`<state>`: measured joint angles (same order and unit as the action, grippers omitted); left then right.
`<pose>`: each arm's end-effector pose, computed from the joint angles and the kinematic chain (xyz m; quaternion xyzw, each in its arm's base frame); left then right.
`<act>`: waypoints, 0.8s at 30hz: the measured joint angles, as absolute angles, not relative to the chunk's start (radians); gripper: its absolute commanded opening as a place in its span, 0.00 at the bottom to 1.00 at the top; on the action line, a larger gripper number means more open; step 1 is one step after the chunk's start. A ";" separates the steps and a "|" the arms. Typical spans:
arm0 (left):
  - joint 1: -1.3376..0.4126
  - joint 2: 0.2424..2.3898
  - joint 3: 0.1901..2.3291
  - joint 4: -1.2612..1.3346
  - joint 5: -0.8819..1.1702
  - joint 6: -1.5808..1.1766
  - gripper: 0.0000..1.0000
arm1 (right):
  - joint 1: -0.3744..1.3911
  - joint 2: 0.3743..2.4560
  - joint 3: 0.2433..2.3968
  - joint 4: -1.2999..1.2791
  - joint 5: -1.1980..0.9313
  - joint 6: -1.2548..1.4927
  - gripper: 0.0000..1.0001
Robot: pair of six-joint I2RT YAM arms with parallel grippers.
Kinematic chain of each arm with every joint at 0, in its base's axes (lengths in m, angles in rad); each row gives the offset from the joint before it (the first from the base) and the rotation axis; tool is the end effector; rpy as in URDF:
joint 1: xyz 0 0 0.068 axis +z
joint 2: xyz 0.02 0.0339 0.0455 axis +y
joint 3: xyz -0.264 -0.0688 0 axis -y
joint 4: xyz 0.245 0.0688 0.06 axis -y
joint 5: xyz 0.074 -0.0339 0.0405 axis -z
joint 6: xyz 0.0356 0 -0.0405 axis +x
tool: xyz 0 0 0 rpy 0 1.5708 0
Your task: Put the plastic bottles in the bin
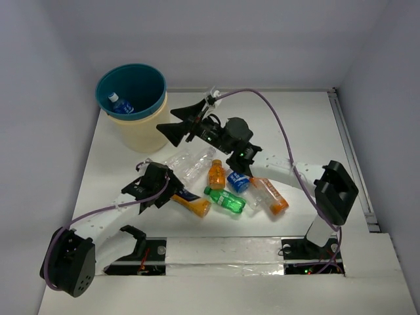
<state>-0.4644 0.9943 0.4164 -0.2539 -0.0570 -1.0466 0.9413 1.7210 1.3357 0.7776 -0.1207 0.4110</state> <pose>0.1689 -0.0823 0.1703 -0.2774 0.8900 -0.2282 0.2810 0.2380 0.3340 0.3799 -0.1938 0.5222 0.5455 0.6263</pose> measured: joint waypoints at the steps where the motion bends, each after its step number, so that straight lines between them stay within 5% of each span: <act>1: -0.465 0.994 0.416 -0.253 -0.059 -1.047 0.71 | 0.941 1.712 1.324 0.778 -0.121 0.414 0.99; 12: -0.477 0.880 0.391 -0.306 -0.076 -1.047 0.31 | 0.941 1.516 1.200 0.716 -0.083 0.427 0.92; 15: -0.481 0.805 0.391 -0.334 -0.077 -1.045 0.28 | 0.941 1.444 1.160 0.652 -0.067 0.428 0.59; 16: -0.484 0.776 0.391 -0.343 -0.073 -1.044 0.28 | 0.941 1.420 1.142 0.631 -0.062 0.431 0.40; 18: -0.493 0.727 0.392 -0.361 -0.062 -1.040 0.28 | 0.941 1.372 1.094 0.589 -0.047 0.439 0.24; 24: -0.505 0.643 0.524 -0.497 -0.055 -0.991 0.29 | 0.941 1.227 0.888 0.430 0.047 0.476 0.14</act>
<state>-0.5049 0.6430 0.5243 -0.4969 -0.0547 -0.9913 0.9413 1.2274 0.8875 0.4297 0.0475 0.4763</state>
